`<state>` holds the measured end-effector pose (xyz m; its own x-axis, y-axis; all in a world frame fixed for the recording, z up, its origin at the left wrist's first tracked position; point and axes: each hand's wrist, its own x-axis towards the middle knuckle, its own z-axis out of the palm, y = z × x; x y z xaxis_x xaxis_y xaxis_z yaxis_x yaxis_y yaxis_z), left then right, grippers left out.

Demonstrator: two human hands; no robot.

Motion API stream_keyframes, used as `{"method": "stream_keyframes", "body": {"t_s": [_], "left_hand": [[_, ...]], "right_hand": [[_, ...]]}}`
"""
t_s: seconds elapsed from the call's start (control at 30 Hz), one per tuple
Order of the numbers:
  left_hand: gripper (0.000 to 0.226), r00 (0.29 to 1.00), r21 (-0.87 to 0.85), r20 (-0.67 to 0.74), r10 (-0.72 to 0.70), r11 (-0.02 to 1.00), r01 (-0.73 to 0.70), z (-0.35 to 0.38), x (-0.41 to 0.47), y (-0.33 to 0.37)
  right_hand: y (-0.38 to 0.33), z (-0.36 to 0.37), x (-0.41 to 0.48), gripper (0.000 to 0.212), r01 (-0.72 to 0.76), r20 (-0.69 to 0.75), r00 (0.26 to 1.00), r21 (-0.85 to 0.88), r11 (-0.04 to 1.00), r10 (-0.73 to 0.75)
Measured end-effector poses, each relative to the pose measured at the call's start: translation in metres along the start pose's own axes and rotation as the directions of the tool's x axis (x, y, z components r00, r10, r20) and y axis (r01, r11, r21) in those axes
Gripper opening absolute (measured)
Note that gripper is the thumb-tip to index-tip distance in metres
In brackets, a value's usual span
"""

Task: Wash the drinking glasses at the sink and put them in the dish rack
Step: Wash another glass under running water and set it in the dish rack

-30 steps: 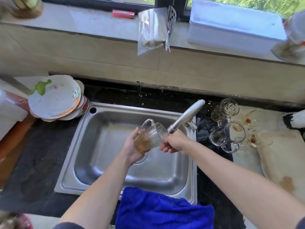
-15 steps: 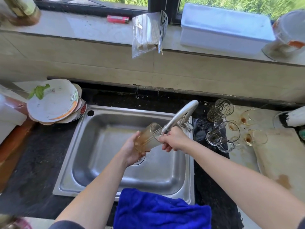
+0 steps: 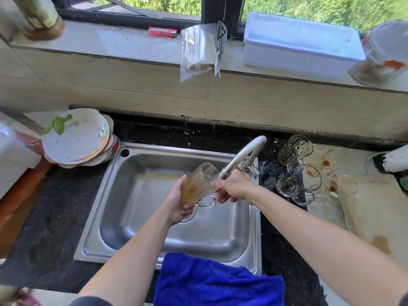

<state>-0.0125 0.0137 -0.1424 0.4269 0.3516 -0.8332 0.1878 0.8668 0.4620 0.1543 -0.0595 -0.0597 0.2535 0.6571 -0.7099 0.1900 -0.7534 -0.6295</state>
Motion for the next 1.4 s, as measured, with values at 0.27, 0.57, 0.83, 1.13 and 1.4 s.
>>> {"method": "stream_keyframes", "body": {"t_s": [0.27,0.57,0.83,1.13,1.4], "left_hand": [[0.031,0.994,-0.173,0.067,0.082,0.982,-0.069,0.007,-0.009,0.005],[0.04,0.979,-0.029,0.201,-0.021,0.999,0.028,0.004,-0.018,0.007],[0.031,0.987,0.027,0.07,0.144,0.989,-0.146,0.001,-0.016,0.011],[0.045,0.999,0.176,0.015,-0.031,0.984,0.027,-0.002,-0.018,0.02],[0.037,0.997,0.026,0.068,0.041,0.999,-0.043,0.019,-0.007,0.013]], "right_hand": [[-0.001,0.003,0.0,0.013,-0.009,-0.017,1.0,0.073,0.997,0.01],[-0.001,-0.004,0.005,0.015,0.076,-0.076,0.994,0.007,0.997,-0.075],[0.002,0.006,-0.002,0.023,-0.165,0.093,0.984,0.113,0.98,0.155],[-0.007,0.01,-0.003,0.012,-0.028,0.029,0.999,0.15,0.988,0.024],[0.001,0.011,-0.006,0.017,0.116,-0.243,0.961,-0.09,0.989,-0.135]]}}
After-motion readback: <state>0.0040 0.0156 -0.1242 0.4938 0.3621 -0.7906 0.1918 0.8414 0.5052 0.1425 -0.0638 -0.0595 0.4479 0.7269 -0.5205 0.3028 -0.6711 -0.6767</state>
